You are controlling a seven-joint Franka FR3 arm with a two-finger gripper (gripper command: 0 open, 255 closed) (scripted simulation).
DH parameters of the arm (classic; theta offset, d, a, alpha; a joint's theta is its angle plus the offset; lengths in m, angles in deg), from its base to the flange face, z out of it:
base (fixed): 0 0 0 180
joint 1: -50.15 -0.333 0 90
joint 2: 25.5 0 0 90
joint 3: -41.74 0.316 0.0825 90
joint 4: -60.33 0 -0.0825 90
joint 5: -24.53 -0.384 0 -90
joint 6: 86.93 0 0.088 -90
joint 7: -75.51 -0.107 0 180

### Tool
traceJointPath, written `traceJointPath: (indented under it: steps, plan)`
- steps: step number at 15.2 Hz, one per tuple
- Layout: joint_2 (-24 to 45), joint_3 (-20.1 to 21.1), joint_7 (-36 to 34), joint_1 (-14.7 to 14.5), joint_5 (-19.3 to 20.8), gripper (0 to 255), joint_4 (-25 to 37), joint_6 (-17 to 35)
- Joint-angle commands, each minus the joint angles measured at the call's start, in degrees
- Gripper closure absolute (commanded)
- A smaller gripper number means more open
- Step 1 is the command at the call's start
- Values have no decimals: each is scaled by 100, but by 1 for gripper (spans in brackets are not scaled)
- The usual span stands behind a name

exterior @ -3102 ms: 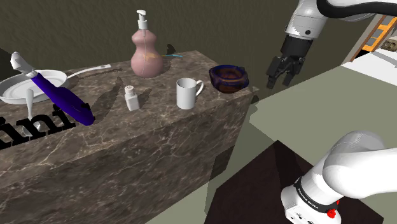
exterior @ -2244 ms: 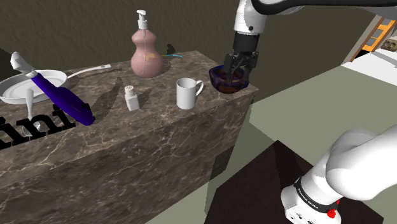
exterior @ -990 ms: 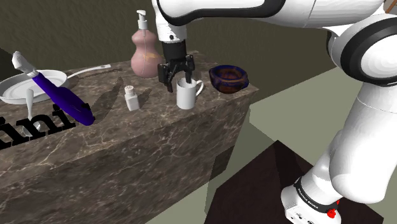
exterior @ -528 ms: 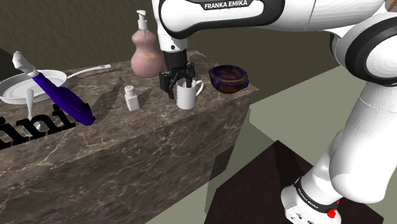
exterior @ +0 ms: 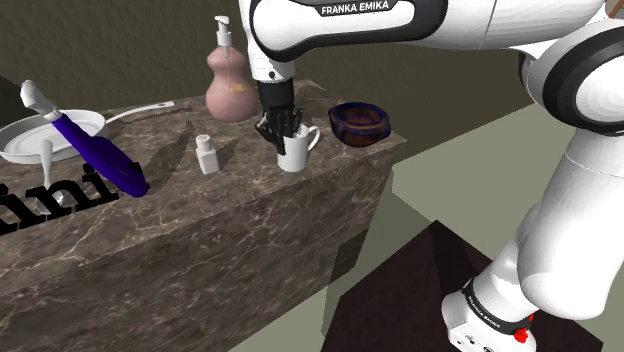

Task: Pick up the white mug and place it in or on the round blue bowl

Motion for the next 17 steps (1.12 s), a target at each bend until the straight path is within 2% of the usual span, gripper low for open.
traceJointPath:
  steps: [1, 7, 17]
  plan:
    - [0, 0, 0, 0, 0, 255, 0, 0]
    - [0, 0, 0, 0, 0, 255, -1, 1]
    - [92, 13, -20, -35, 18, 255, 898, -808]
